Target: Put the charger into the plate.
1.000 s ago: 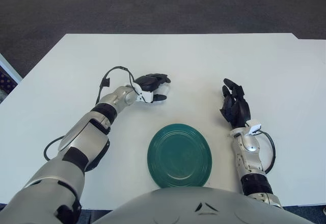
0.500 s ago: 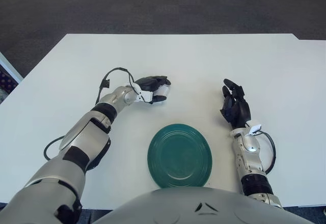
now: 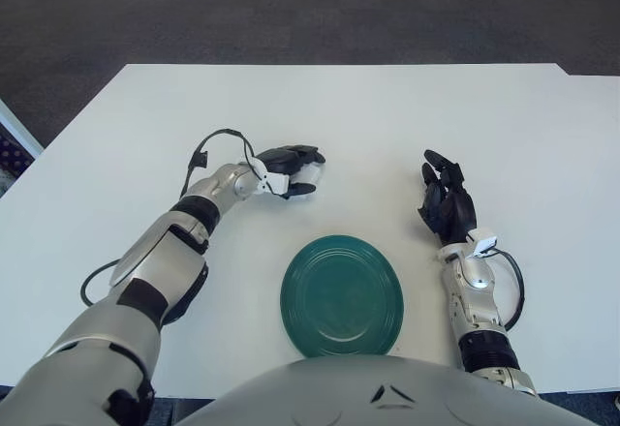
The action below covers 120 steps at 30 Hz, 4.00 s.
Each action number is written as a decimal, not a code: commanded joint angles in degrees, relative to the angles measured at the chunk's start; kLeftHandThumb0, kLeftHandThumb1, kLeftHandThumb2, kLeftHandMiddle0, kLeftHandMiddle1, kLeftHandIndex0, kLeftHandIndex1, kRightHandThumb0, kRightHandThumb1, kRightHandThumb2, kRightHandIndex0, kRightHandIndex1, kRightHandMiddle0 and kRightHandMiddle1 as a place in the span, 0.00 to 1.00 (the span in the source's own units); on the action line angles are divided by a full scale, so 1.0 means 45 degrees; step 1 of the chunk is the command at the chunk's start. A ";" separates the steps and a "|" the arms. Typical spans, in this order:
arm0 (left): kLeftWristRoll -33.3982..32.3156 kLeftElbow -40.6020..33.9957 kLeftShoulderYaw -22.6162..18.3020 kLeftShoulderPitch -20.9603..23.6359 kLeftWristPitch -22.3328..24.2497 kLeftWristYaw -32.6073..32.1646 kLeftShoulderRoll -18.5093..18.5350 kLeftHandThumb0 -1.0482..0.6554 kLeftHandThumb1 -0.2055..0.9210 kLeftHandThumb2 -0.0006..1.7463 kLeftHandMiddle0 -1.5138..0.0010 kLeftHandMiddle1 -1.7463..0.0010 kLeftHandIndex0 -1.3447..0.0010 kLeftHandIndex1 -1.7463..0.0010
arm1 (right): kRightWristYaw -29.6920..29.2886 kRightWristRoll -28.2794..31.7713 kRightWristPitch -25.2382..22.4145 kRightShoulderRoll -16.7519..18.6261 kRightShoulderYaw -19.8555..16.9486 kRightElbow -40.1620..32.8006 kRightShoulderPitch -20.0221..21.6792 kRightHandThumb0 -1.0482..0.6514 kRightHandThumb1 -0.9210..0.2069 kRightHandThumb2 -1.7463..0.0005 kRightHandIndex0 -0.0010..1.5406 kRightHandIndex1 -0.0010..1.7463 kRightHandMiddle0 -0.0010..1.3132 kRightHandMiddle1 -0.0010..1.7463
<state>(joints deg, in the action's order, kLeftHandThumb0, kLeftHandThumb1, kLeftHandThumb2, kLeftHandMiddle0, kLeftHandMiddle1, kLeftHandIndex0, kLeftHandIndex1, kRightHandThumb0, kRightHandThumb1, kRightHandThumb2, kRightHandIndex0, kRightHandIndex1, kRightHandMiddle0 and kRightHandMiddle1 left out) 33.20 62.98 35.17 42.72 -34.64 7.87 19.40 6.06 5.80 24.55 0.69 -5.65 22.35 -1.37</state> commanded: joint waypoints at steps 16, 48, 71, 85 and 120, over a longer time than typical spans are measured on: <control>0.0405 -0.0082 0.0288 -0.0960 0.0345 0.1309 0.0197 0.01 1.00 0.27 0.86 1.00 1.00 0.58 | -0.0062 -0.0033 -0.1301 0.0354 0.0140 0.1939 -0.1647 0.13 0.00 0.51 0.25 0.00 0.00 0.43; 0.0624 -0.1444 -0.0157 -0.1467 0.0319 -0.0745 0.0496 0.00 1.00 0.30 0.84 0.99 0.97 0.47 | -0.0098 0.0190 -0.1457 0.0535 0.0042 0.1992 -0.1596 0.14 0.00 0.52 0.27 0.01 0.00 0.45; 0.0361 -0.2103 -0.0278 -0.1565 0.0344 0.0360 0.0657 0.00 1.00 0.34 0.83 0.99 0.98 0.47 | -0.0166 0.0162 -0.1501 0.0596 0.0105 0.1859 -0.1697 0.14 0.00 0.52 0.26 0.00 0.01 0.46; 0.0410 -0.1981 -0.0256 -0.1591 0.0356 0.1101 0.0705 0.00 1.00 0.35 0.85 1.00 1.00 0.50 | -0.0210 0.0091 -0.1423 0.0599 0.0146 0.1943 -0.1650 0.13 0.00 0.52 0.26 0.00 0.00 0.46; 0.2082 -0.0482 0.1415 -0.1927 0.0885 -0.0428 0.1046 0.00 1.00 0.26 0.92 1.00 1.00 0.57 | -0.0257 -0.0180 -0.1212 0.0305 0.0135 0.2025 -0.1626 0.13 0.00 0.49 0.25 0.00 0.00 0.43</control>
<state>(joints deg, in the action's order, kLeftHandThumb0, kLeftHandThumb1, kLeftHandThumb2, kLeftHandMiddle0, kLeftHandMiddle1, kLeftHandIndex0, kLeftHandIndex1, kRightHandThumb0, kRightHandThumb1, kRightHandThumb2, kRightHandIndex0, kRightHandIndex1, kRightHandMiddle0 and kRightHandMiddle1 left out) 37.03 56.86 37.39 38.09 -32.00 3.84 23.62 5.29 5.16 24.59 0.70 -5.41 22.35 -1.28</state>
